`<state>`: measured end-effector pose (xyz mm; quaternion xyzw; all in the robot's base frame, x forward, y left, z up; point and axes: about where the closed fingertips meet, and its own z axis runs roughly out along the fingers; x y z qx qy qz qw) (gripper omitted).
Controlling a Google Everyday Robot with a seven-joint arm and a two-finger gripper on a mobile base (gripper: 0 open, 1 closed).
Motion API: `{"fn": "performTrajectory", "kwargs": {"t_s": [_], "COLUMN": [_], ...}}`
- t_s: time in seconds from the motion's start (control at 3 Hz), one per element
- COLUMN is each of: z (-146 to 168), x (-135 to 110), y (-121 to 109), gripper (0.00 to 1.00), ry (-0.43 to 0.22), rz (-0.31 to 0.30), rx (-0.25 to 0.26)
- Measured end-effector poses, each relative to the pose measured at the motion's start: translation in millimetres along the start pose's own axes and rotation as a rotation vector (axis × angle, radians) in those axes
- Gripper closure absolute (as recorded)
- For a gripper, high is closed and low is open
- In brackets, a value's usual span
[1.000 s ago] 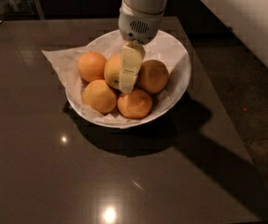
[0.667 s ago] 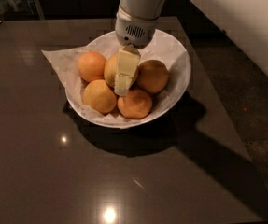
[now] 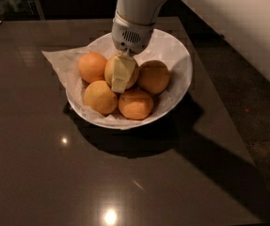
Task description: Pick orange from white bowl
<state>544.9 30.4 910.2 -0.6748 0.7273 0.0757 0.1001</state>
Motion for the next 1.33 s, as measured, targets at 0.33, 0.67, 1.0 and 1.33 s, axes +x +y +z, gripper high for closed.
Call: {"fn": "performTrajectory", "kwargs": {"t_s": [0.33,0.67,1.0,1.33], "z": [-27,-71,-102,-125], "x": [8,20,31,32], "y": [17,57,95,125], "gripper": [0.9,1.0,1.0,1.0], "ry": [-0.067,-0.159,-0.248,-0.3], "rz": [-0.017,-0.04,-0.062,-0.121], "rx": [0.068,0.123,0.136,0.154]}}
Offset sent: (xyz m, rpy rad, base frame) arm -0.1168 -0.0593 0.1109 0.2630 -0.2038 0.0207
